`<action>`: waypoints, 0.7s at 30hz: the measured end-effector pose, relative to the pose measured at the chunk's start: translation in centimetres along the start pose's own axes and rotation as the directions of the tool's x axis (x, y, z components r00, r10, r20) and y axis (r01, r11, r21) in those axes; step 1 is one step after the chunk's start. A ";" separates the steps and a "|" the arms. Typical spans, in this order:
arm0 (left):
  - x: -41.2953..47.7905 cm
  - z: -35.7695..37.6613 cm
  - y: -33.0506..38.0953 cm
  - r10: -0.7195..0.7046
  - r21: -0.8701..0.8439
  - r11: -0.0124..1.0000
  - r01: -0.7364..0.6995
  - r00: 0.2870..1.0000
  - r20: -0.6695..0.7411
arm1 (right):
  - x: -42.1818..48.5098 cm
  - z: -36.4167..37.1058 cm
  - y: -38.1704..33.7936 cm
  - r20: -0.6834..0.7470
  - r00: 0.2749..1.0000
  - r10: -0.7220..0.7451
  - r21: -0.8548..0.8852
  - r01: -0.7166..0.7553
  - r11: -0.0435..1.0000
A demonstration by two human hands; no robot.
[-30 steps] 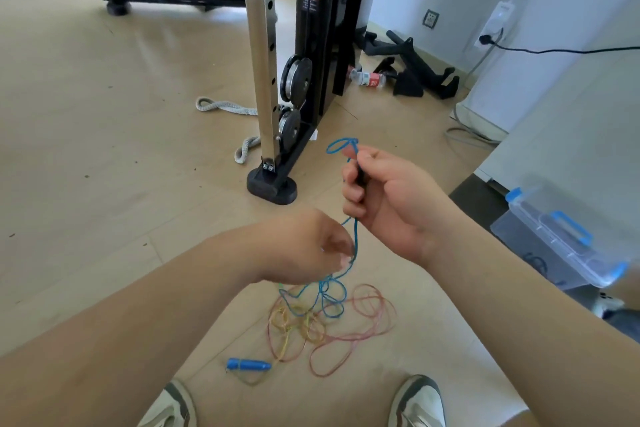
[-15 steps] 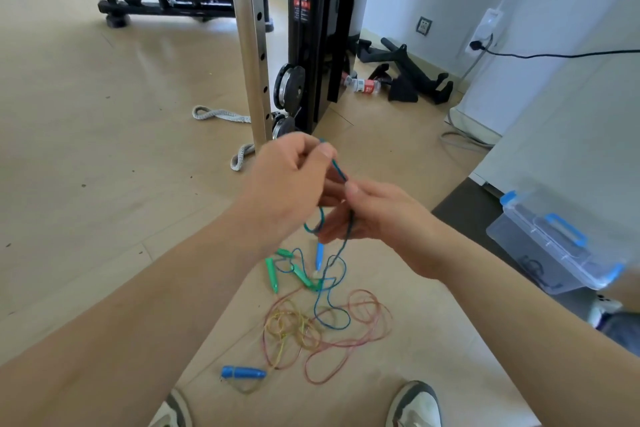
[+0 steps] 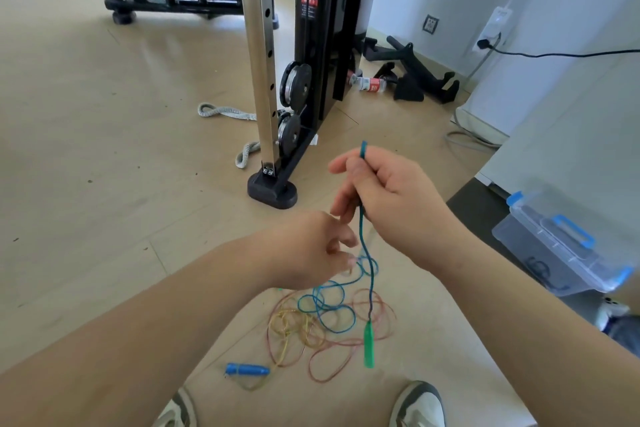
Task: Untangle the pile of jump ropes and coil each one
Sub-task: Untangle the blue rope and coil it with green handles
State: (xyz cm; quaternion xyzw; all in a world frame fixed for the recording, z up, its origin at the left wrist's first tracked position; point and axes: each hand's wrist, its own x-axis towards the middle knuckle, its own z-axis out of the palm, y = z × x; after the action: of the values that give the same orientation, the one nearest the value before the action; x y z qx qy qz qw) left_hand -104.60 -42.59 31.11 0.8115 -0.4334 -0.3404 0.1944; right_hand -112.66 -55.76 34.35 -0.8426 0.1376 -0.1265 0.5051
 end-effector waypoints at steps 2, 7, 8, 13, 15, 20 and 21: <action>0.3 0.2 -0.1 0.038 0.029 0.999 -0.037 0.998 -0.051 | 0.2 -0.1 -0.3 -0.045 0.999 -0.027 0.072 0.030 0.997; 0.3 0.2 -0.2 0.080 -0.013 0.997 -0.081 0.995 -0.062 | 0.5 -0.3 0.5 -0.045 0.998 0.044 0.254 -0.032 0.967; 0.4 0.3 -0.1 0.103 0.007 0.995 -0.103 0.993 -0.064 | 0.4 -0.3 0.6 -0.049 0.998 0.046 0.251 -0.032 0.967; 0.9 -0.6 0.6 0.099 -0.295 0.940 -0.172 0.964 -0.246 | 0.7 -0.1 2.7 0.148 0.955 0.257 0.073 -0.269 0.960; 0.7 -1.5 0.7 0.015 -0.511 0.832 -0.215 0.930 -0.367 | 1.1 0.6 3.9 0.332 0.882 0.335 0.227 -0.419 0.879; 0.1 -3.9 1.2 -0.221 -0.792 0.546 -0.273 0.865 -0.450 | -0.8 -0.7 4.3 0.431 0.847 0.311 0.130 -0.399 0.908; 0.1 -4.5 0.7 -0.265 -0.798 0.552 -0.241 0.857 -0.442 | -0.8 -0.7 4.6 0.387 0.865 0.319 0.136 -0.395 0.908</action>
State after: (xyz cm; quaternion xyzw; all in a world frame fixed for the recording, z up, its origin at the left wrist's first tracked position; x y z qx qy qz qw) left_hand -101.75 -42.95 34.58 0.6832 -0.1449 -0.2755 0.6606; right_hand -114.13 -58.13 30.56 -0.7525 0.1839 0.1103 0.6227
